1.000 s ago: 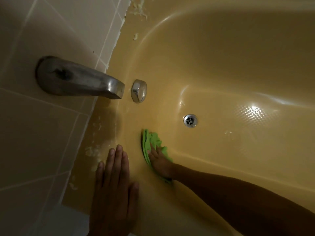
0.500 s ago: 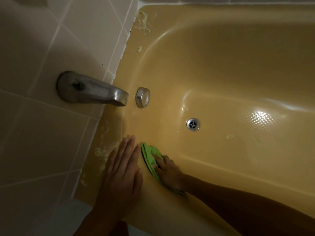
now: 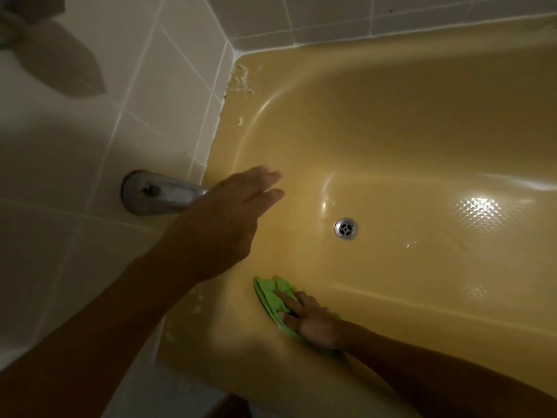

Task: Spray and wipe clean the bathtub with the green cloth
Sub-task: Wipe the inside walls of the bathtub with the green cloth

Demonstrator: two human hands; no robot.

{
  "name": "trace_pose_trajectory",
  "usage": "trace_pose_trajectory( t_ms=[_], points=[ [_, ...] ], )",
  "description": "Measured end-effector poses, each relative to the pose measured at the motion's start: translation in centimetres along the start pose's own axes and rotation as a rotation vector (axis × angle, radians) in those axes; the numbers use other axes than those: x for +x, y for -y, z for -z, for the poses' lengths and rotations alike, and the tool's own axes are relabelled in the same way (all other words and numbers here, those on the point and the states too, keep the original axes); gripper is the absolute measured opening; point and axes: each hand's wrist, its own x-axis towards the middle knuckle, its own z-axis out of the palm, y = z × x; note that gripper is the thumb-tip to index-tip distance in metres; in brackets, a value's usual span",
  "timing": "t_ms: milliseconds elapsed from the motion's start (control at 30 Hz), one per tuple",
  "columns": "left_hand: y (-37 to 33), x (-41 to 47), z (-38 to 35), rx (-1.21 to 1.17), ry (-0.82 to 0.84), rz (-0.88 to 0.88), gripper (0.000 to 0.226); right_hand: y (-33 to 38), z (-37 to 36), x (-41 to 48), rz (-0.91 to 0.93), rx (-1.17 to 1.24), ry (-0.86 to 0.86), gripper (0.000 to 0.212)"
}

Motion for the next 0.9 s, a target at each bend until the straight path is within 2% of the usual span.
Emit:
trace_pose_trajectory(
  t_ms=[100, 267, 367, 533, 600, 667, 767, 900],
  points=[
    [3.3, 1.2, 2.5, 0.064, 0.034, 0.052, 0.053, 2.5, 0.0, 0.9, 0.049, 0.105, -0.05, 0.059],
    [6.4, 2.3, 2.6, 0.024, 0.237, 0.318, 0.067, 7.9, 1.3, 4.1, 0.099, 0.326, -0.199, 0.062],
    [6.9, 3.8, 2.4, -0.046, 0.19, 0.376, 0.069, 9.3, 2.2, 6.4, 0.063, 0.412, -0.288, 0.061],
    [7.8, 6.0, 2.0, -0.195, 0.131, 0.648, 0.057, 8.8, 1.4, 7.1, 0.059, 0.417, -0.331, 0.059],
    [6.8, 5.2, 2.0, -0.133, 0.069, 0.651, 0.036, 7.9, 0.8, 6.6, 0.044, 0.361, -0.303, 0.06],
    [5.5, 3.4, 2.0, -0.027, 0.017, 0.618, 0.042, 6.6, 0.4, 6.0, 0.04, 0.314, -0.251, 0.061],
    [4.4, 0.4, 0.6, 0.155, -0.049, 0.405, 0.041, 5.8, 0.1, 5.7, 0.036, 0.297, -0.214, 0.061],
    [5.0, -0.4, -0.4, 0.209, -0.17, 0.342, 0.036, 9.5, 1.7, 8.1, 0.121, 0.447, -0.429, 0.059]
  ],
)
